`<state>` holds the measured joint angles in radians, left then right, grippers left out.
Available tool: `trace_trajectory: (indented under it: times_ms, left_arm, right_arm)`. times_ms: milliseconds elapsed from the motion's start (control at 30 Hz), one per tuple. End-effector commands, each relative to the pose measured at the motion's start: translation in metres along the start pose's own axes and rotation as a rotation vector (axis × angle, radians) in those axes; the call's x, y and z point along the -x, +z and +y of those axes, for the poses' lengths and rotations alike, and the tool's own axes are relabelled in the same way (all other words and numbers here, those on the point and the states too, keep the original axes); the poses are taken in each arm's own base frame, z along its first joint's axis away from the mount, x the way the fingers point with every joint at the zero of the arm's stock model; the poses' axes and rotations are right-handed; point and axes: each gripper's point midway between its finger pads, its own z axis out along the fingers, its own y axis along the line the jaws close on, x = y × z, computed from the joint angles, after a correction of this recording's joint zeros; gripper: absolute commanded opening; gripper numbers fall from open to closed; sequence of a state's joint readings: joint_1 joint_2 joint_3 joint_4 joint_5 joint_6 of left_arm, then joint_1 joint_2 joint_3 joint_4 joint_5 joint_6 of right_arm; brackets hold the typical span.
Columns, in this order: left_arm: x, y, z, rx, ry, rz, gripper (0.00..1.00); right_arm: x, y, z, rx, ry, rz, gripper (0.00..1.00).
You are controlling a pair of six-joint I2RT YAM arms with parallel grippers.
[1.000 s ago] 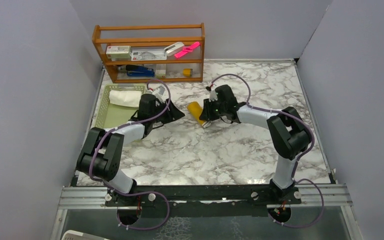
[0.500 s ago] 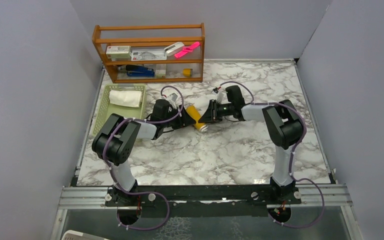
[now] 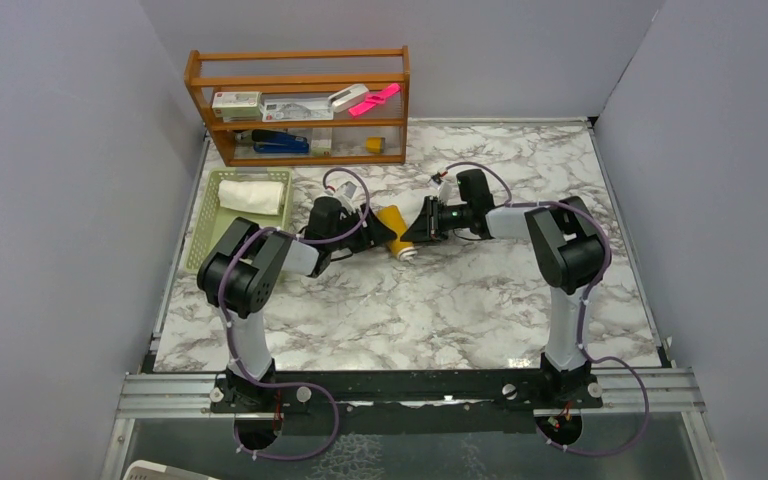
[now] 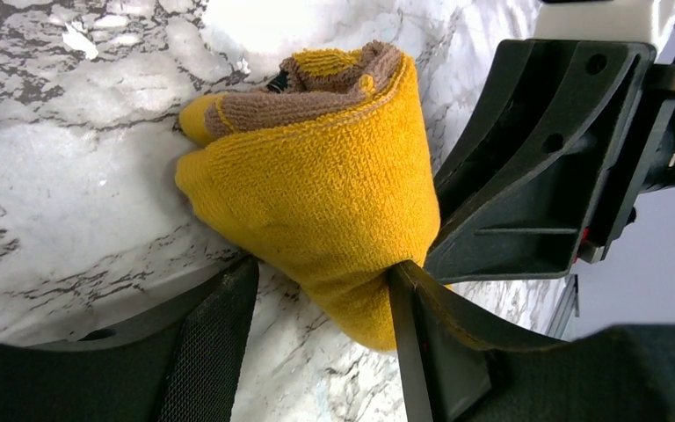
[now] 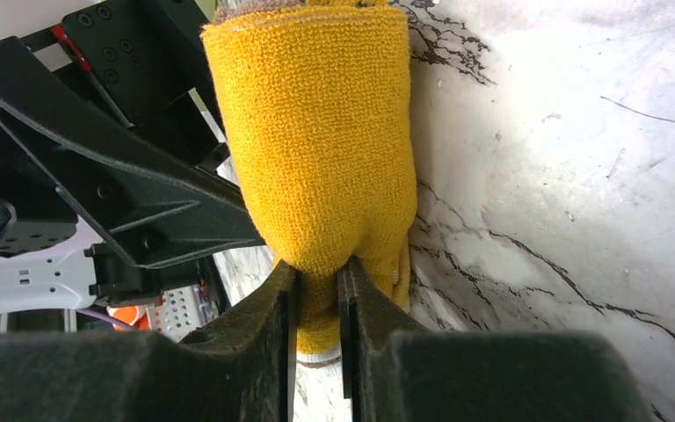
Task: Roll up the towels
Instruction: Roll the towel at the center of the board.
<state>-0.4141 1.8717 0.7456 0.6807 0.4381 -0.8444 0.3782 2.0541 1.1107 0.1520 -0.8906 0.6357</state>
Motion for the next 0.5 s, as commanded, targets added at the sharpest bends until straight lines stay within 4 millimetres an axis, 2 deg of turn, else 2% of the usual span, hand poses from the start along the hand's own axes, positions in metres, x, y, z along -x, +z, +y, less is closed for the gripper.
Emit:
trace_trajectory:
  times_ms: [0, 133, 467]
  left_arm:
    - [0.0200, 0.0070, -0.0104, -0.068, -0.017, -0.119, 0.59]
    - [0.0195, 0.0054, -0.0075, -0.101, -0.034, -0.167, 0.59]
    - [0.0271, 0.0058, -0.0157, -0.199, -0.068, -0.238, 0.61]
  right_arm:
    - [-0.0413, 0.0131, -0.0105, 0.017, 0.080, 0.128, 0.16]
    - [-0.0440, 0.0146, -0.0104, 0.037, 0.094, 0.139, 0.16]
    - [-0.0504, 0.0140, -0.0127, 0.043, 0.091, 0.161, 0.16]
